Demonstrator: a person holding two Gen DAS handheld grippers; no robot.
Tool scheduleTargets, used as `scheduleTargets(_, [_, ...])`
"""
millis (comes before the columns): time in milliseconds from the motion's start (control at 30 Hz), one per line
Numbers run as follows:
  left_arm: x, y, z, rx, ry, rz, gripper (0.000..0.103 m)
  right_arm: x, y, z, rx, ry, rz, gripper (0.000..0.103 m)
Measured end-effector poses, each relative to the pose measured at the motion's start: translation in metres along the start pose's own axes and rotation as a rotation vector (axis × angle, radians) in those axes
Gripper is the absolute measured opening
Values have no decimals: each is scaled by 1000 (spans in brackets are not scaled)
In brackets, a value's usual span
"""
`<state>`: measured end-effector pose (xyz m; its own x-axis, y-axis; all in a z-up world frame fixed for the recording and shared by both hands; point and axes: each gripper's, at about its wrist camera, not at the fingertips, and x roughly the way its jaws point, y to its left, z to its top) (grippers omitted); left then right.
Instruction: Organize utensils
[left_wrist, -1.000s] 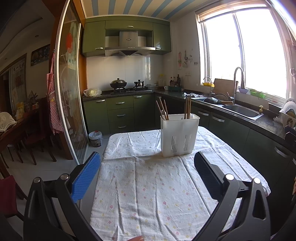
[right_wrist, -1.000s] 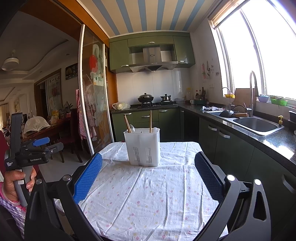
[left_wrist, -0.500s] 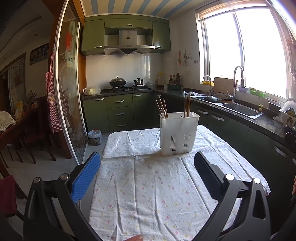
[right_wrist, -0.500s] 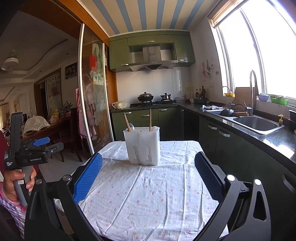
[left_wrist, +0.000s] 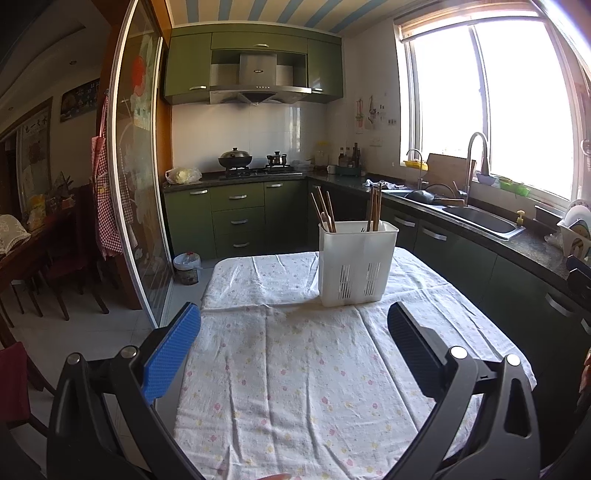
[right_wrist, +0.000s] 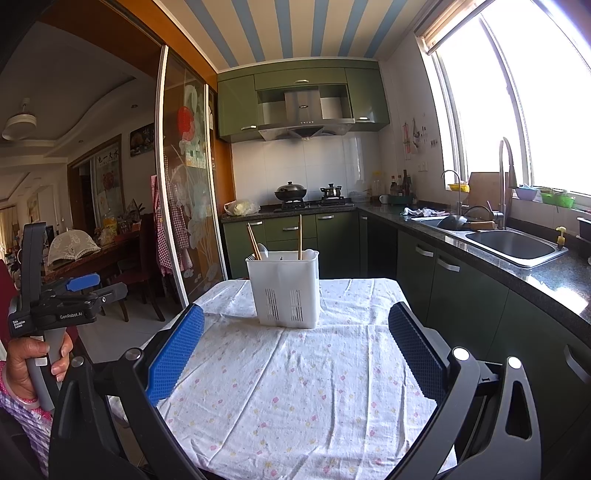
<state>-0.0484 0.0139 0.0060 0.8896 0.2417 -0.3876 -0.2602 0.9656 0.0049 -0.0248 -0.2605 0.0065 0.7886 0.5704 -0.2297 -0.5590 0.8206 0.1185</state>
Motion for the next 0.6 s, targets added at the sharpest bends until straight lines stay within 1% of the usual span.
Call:
scheduleTargets(200, [4,2,0,-5,23,4,96,1,-1,-1,2,2,1,98])
scheduleTargets(333, [6,3,0,-8,34,-14,96,1,0,-2,3,3,3,98])
scheduleTargets(433, [7,2,0,-3,26,-26,96,1,0,-2,1,4,0,98])
scheduleTargets(600, [6,2,-1,3,10,-10,96,0,0,-1,2,2,1,98])
